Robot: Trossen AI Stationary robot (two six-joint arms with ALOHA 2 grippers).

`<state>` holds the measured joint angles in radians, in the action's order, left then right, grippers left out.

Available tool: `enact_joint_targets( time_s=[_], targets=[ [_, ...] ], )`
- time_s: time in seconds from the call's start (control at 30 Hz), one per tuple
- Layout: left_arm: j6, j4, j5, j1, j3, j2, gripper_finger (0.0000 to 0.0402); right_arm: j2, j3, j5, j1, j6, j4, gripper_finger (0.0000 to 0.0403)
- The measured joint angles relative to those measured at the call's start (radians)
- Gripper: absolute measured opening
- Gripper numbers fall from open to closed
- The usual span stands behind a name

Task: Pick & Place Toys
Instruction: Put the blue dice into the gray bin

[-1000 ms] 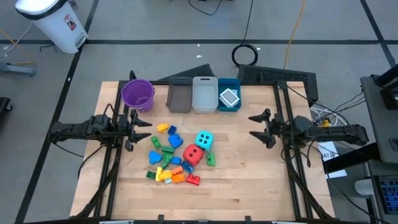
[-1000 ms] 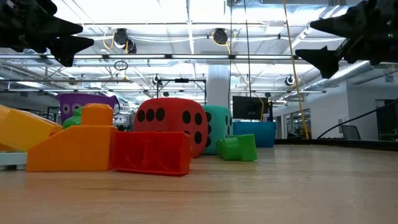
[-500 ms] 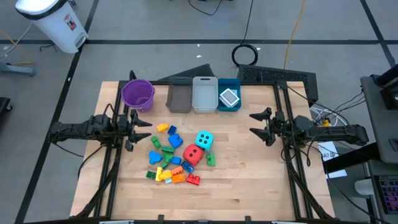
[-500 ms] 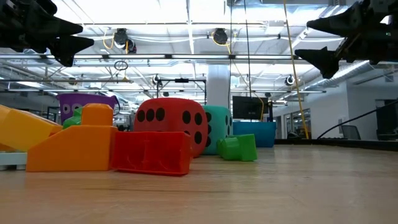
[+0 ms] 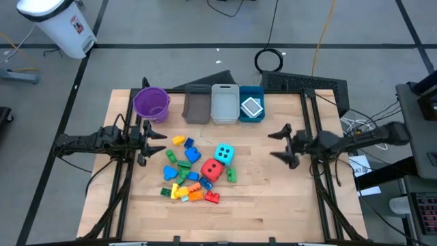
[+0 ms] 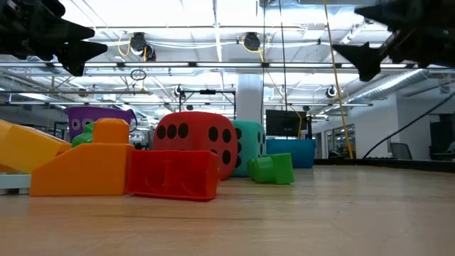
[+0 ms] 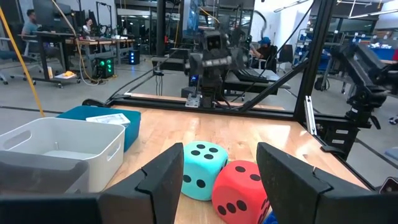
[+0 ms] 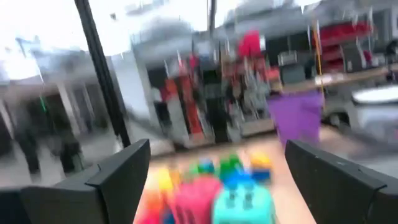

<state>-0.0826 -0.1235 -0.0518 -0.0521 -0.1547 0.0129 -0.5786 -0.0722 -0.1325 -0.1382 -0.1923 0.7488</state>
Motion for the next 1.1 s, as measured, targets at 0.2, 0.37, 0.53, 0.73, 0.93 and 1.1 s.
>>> enact_joint_targets(
  time_s=[0.2,0.37,0.53,0.73,0.93,1.1],
  targets=[
    [0.000,0.000,0.000,0.000,0.000,0.000,0.0209,-0.341,-0.222,-0.169,-0.120,0.203,-0.119,0.0346],
    [0.000,-0.001,0.000,0.000,0.000,0.000,0.0209,-0.628,-0.449,-0.252,-0.159,0.487,-0.283,0.0346],
    [0.000,-0.002,0.000,0.000,0.000,0.000,0.0209,-0.848,-0.620,-0.290,-0.159,0.741,-0.351,0.0346],
    [0.000,-0.001,0.000,0.000,0.000,0.000,0.0209,-1.012,-0.739,-0.344,-0.146,0.959,-0.425,0.0345],
    [0.000,-0.001,0.000,0.000,0.000,0.000,0.0209,-1.118,-0.782,-0.369,-0.119,1.128,-0.428,0.0345],
    [0.000,-0.001,0.000,0.000,0.000,0.000,0.0209,-1.185,-0.781,-0.374,-0.070,1.162,-0.429,0.0336]
  ],
)
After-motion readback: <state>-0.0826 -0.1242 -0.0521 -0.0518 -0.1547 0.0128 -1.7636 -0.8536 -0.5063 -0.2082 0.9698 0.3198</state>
